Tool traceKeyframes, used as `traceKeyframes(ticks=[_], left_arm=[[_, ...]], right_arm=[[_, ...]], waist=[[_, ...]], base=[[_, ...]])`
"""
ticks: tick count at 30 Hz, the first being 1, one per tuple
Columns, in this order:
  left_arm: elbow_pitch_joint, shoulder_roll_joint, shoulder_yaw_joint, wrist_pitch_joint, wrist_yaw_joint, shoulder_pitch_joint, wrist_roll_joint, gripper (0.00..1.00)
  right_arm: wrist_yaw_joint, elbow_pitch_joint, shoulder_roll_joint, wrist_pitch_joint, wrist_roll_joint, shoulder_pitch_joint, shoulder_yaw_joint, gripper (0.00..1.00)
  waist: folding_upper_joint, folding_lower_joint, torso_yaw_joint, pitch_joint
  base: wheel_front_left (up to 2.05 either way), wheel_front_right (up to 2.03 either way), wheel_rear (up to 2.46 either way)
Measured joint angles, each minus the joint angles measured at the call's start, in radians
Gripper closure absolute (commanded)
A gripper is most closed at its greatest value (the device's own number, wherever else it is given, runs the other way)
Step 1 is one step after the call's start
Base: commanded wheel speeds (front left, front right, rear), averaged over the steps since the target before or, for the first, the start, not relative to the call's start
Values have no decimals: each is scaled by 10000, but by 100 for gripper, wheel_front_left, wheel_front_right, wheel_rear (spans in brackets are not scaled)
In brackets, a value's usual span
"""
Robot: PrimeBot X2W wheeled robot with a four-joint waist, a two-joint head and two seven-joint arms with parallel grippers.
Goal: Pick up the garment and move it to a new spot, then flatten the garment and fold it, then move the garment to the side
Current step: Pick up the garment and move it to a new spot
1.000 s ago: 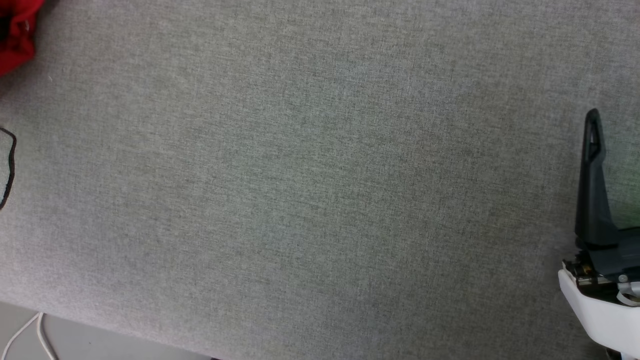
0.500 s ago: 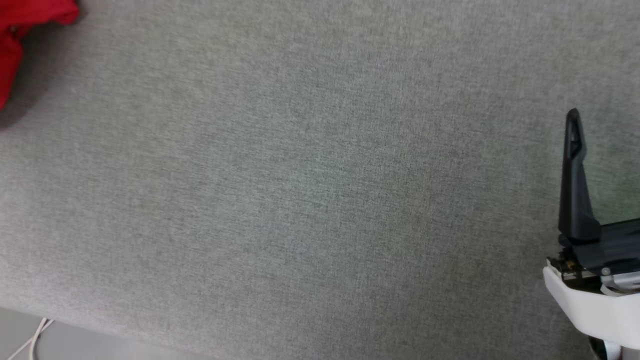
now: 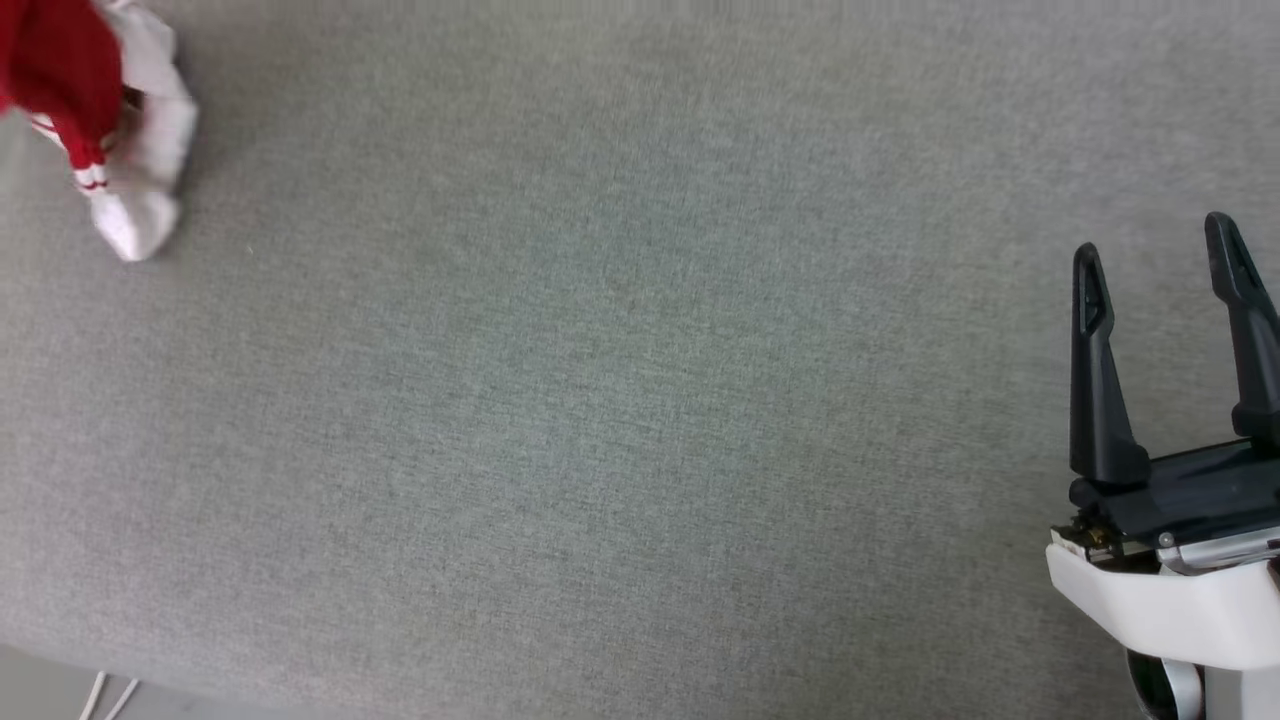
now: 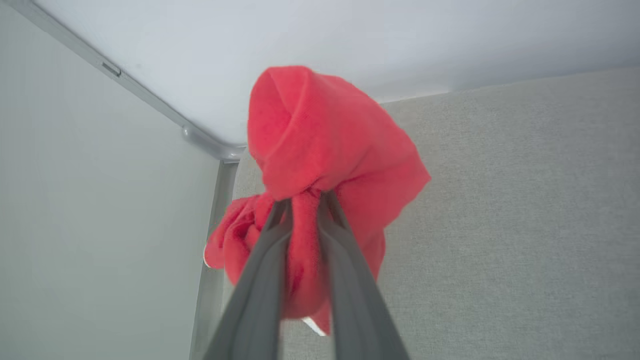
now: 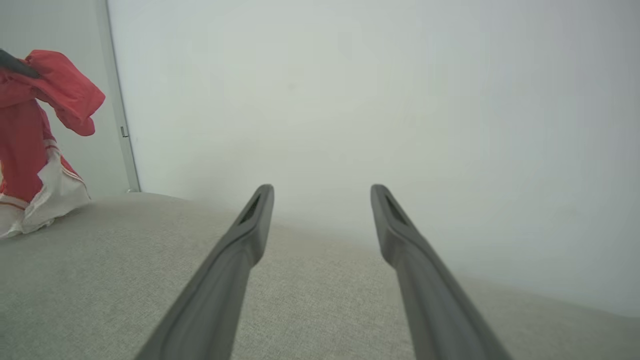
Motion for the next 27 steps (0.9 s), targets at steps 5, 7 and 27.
traceKeyframes(ticks=[5,7,27], left_arm=[[-846,-84,-679,215,0,-659,161,100],[-1152,-188,-953,307,0,-898,222,100],[-3152,-1730,-3264,477,0,-2134,8,100]], right_arm=[[0,213,0,0,385,163,-33,0],[0,305,2,0,512,240,-56,0],[0,842,2,0,1375,801,-165,0]], waist=[[0,0,-255,-654],[0,0,-408,-883],[0,-1,-2564,-2333]], base=[[0,0,0],[0,0,0],[0,0,0]])
